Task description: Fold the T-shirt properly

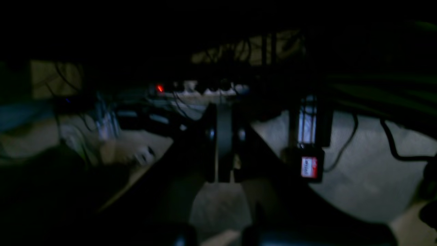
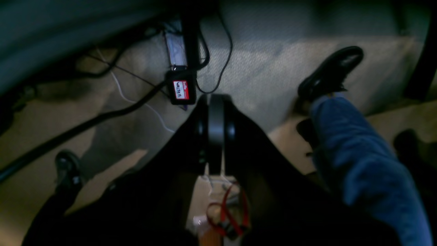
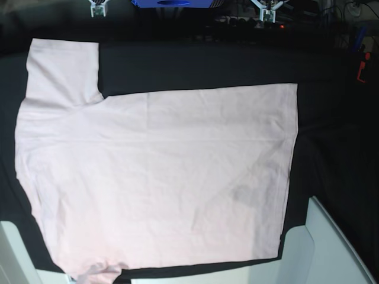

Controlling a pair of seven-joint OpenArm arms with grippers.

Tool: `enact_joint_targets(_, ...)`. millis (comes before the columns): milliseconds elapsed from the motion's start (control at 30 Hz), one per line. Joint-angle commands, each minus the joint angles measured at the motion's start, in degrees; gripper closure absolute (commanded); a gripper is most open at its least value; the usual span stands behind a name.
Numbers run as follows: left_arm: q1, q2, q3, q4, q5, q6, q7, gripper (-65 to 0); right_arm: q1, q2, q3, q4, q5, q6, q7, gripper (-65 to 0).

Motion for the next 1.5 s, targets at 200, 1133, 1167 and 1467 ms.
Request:
enact_joint_targets(200, 7.37, -2.32, -0.14, 16.56, -0.05, 0.38, -0.87, 0.0, -5.68, 0.27, 0.28, 21.82, 0.12, -0.25, -14.45, -0.1)
enact_joint_targets(1133, 5.79, -2.32, -15.88, 34.59, -0.05, 0.47, -0.35, 0.0, 14.19, -1.84, 42.21, 37.29, 3.9, 31.66, -26.67, -6.2)
enact_joint_targets(1167, 5.52, -2.32, -15.88, 34.59, 0.03, 0.38, -0.35, 0.0, 14.89, -1.84, 43.44, 37.29, 3.99, 33.94, -27.37, -12.0)
enact_joint_targets(1467, 5.17, -2.32, -15.88, 34.59, 0.03, 0.3, -0.35, 0.0, 23.16, -2.9, 56.28, 30.61, 3.99, 40.23, -32.73, -54.7)
